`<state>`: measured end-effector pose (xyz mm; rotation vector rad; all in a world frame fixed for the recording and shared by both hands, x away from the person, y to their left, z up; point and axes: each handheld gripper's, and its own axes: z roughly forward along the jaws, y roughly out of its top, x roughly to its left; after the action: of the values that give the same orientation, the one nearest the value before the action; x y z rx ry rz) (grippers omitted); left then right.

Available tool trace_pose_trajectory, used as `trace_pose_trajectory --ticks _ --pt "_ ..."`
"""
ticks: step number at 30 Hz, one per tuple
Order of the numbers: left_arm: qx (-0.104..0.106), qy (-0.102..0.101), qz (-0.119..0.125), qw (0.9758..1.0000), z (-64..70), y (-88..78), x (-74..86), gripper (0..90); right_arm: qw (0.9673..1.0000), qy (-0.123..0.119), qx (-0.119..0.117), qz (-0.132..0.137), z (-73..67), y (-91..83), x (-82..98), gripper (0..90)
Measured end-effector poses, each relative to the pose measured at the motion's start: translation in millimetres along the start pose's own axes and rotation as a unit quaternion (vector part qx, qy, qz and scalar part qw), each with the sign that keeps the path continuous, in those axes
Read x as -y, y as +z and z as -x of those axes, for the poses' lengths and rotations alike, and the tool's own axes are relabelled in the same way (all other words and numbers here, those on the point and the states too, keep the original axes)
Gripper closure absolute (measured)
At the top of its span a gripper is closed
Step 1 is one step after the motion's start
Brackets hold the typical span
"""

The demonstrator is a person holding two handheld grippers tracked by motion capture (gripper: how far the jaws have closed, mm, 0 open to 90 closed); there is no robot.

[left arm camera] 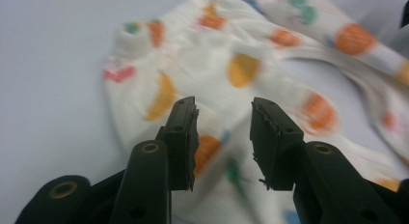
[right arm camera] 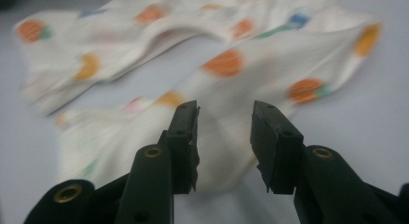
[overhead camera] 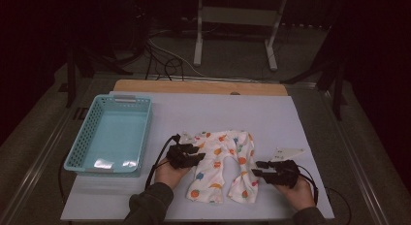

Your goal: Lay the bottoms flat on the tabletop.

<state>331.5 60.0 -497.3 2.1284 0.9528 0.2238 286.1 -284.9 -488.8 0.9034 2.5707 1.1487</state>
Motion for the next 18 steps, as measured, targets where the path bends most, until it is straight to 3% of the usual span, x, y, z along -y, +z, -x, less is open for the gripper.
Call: trace_pose_trajectory --ticks 6,10,14,18 --pt "-0.035 -0.01 0.007 0.9993 -17.4 12.6 -15.7 62.5 0.9995 0.03 0.012 0.005 37.9 15.2 -20.4 55.2" --pt "-0.048 -0.031 0.007 0.9983 -30.3 23.9 -19.0 60.4 0.9983 0.056 0.015 0.006 61.2 31.9 -33.0 51.8" --pt "-0.057 -0.048 -0.011 0.9972 -37.4 35.6 -18.2 57.3 0.9968 0.077 0.02 -0.008 74.2 50.3 -41.7 50.8" --pt "-0.063 -0.041 -0.024 0.9969 -38.3 42.3 -21.0 56.4 0.9959 0.086 0.021 -0.018 82.3 65.2 -43.7 56.7"
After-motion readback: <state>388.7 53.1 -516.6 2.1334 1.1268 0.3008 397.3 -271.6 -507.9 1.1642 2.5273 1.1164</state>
